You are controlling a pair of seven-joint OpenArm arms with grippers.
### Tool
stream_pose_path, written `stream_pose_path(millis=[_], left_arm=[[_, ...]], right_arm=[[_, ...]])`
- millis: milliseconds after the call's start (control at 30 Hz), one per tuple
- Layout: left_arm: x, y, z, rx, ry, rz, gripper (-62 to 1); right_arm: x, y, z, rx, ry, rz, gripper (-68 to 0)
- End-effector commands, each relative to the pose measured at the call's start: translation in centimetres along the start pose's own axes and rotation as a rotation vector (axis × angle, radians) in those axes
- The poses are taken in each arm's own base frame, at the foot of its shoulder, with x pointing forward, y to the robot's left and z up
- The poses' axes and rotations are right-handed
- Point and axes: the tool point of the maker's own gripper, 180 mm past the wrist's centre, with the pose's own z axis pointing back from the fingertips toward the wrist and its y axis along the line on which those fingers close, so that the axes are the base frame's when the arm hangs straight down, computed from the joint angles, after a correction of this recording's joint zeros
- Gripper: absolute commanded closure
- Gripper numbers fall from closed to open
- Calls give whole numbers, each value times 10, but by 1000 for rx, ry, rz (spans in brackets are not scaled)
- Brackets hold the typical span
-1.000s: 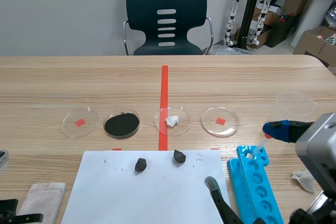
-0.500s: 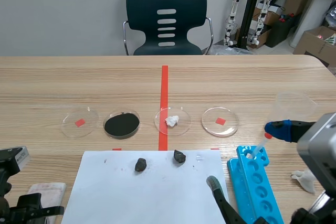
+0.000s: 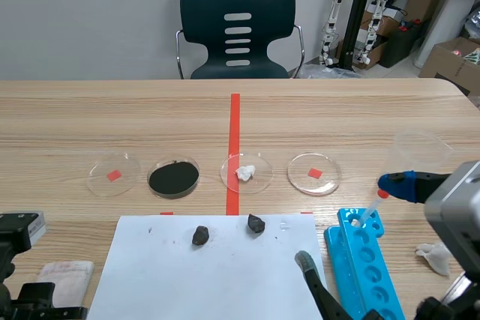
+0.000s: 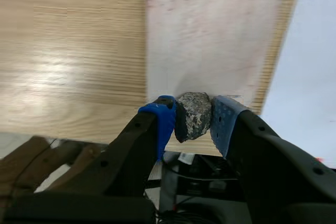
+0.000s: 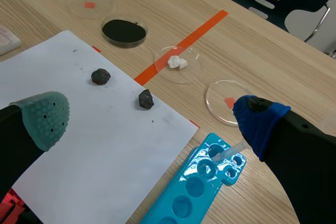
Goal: Rub the mineral on the streak plate below the first streak
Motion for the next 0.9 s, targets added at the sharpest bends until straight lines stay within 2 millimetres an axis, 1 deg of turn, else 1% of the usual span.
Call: stream_pose_path(millis=[0,200,233,433,633,800,867], left_arm=[[-11,17,-2,70,39,-11,-115],[-12,16,-3,67,41,-9,-115],[-12,13,-3,51,39,-1,-115],[-8,-21,-2,-121,16,40,-115],[-10,-41,-1,-200,15,32,-115],[-12,-50,0,-227,17,28,-115],[-9,-57,2,-267,4,32,-115]], right_arm=[[8,-3,-1,-1,-33,9,-679],[8,-3,-1,-1,-33,9,-679],[8,-3,-1,-1,-33,9,-679],[8,-3,-1,-1,-33,9,-679],[8,-3,-1,-1,-33,9,-679],[8,-3,-1,-1,-33,9,-679],[8,-3,-1,-1,-33,9,-679]])
